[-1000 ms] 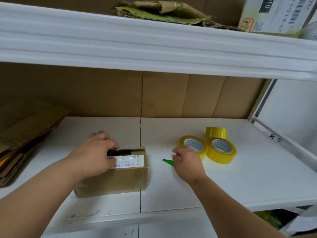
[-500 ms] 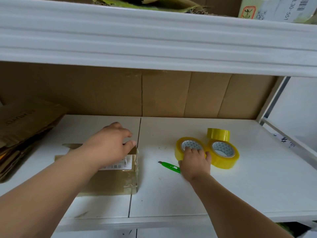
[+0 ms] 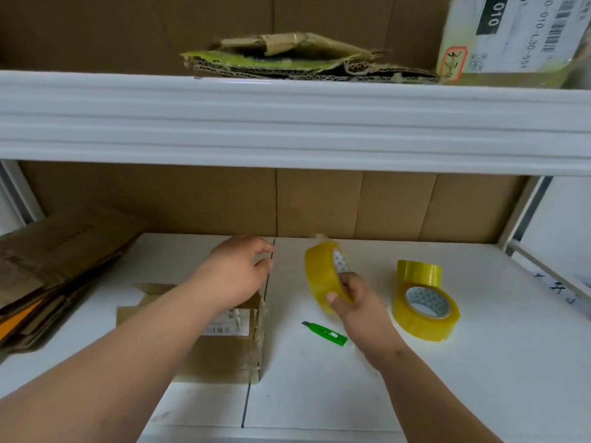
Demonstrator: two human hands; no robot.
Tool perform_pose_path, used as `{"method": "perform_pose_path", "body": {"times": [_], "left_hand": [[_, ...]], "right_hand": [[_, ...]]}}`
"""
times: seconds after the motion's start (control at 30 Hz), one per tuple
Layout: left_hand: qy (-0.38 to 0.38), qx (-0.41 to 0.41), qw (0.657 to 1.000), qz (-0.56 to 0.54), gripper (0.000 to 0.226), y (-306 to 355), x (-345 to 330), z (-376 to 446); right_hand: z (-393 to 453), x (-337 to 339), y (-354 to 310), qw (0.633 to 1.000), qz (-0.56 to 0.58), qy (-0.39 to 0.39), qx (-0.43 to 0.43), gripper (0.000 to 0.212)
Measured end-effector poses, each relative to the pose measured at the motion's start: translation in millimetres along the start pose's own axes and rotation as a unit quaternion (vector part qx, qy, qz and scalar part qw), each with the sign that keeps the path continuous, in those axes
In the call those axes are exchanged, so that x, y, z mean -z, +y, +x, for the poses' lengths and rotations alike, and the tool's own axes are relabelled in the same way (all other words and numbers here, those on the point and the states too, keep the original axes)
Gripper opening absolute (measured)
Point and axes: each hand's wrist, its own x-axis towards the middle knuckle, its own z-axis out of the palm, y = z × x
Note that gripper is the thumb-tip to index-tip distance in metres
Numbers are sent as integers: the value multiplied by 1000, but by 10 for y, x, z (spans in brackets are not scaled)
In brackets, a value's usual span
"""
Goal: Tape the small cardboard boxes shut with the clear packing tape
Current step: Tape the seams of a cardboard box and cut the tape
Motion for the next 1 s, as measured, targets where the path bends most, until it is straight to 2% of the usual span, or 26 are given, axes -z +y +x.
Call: {"method": "perform_pose_path", "body": {"times": [0.13,0.23,0.33,0.4,0.47,0.57,0.67,0.8,1.0], "left_hand": [[-21,26,998,-53,42,27,-7,27],[-13,60,988,-139,47,64,29,43],[-14,102,955,-279,54,66,81,62],[-18,108,930,-350,57,30,116,70],[-28,93,926,-365,49,-24,144,74],[-36,84,931,-354,21,-84,225,38],[-29,92,919,-382,18,-198,319,-16],[-37,84,907,-411,6,-350,446,-106],[-2,78,906,-417,10,-575,699,-278]], "right_hand": [[-126,18,-175,994,91,-56,16,28],[-188,60,-267,984,138,-106,29,22],[-222,85,-324,975,161,-145,53,21],[-232,99,-352,971,157,-164,71,30],[-257,112,-410,968,143,-184,94,30],[-283,121,-521,962,134,-209,114,37],[-290,125,-639,957,133,-229,121,44],[-288,91,-846,951,141,-234,143,30],[-293,-71,-1173,953,111,-213,184,18]]}}
